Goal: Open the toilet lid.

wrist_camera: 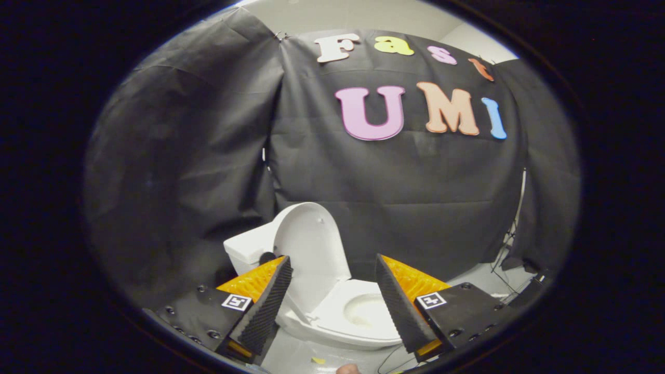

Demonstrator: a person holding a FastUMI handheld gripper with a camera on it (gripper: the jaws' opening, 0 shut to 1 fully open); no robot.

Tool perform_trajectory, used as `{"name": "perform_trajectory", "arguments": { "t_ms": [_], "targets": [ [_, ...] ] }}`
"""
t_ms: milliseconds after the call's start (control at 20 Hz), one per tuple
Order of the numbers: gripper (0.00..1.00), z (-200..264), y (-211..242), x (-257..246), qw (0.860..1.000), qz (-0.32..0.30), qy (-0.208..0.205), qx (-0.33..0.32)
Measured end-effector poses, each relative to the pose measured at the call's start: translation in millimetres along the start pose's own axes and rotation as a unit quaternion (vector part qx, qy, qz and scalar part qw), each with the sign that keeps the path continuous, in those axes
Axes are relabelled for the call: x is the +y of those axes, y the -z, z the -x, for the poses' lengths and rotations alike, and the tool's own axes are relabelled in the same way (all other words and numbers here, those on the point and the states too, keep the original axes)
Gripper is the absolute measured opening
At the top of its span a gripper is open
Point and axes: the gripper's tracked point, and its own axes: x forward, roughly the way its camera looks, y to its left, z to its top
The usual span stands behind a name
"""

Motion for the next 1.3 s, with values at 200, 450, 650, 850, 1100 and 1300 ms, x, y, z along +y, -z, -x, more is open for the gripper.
{"name": "perform_trajectory", "arguments": {
  "t_ms": [200, 450, 650, 850, 1100, 1300],
  "targets": [
    [0.98, 35, 12, -35, 0.999, -0.044, 0.005, -0.008],
    [0.98, 53, 23, -80, 1.000, -0.022, 0.011, -0.018],
    [0.98, 57, 26, -104, 0.999, -0.011, -0.003, -0.030],
    [0.98, 51, 32, -150, 0.998, 0.013, 0.016, -0.058],
    [0.98, 36, 37, -186, 0.994, 0.032, 0.020, -0.105],
    [0.98, 33, 60, -200, 0.991, 0.045, 0.004, -0.122]
  ]
}}
